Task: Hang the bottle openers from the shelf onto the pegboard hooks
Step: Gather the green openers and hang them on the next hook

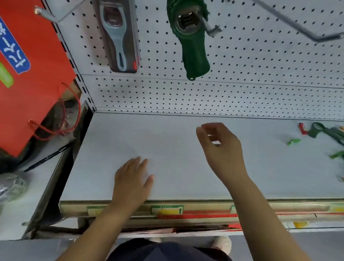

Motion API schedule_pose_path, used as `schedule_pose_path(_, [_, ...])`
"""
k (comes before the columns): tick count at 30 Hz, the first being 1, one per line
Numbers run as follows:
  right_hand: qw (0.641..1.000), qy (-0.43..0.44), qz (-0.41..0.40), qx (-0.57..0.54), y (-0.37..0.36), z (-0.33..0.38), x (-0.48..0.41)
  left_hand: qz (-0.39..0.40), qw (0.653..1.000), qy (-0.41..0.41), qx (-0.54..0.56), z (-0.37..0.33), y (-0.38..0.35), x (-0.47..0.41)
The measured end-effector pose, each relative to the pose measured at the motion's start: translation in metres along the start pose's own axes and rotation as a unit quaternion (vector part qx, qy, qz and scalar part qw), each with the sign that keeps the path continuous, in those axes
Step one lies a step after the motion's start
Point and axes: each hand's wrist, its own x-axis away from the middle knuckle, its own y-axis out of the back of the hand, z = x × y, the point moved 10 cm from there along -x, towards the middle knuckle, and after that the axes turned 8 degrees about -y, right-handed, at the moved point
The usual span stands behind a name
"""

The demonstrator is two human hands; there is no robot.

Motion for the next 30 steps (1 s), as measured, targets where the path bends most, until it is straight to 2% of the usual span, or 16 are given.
schedule_pose_path(7, [0.990,-0.086,0.029,0.103,0.033,-0.116,-0.014,-0.029,0.999,-0.009,0.044,-0.063,0.005,-0.009])
schedule_pose_path(13, [0.976,-0.045,0.011,0.214,0.107,-0.167,-0.040,-0.017,0.995,-0.079,0.054,-0.178,-0.013,-0.042])
schedule_pose_path(18, [0.958,-0.049,-0.024,0.280,0.195,-0.228,-0.064,0.009,0.986,-0.162,0.045,-0.286,-0.051,-0.073])
schedule_pose_path(30, [0.944,-0.096,-0.178,0.261,0.413,-0.336,-0.102,0.057,0.971,-0.228,0.041,-0.469,-0.149,-0.129])
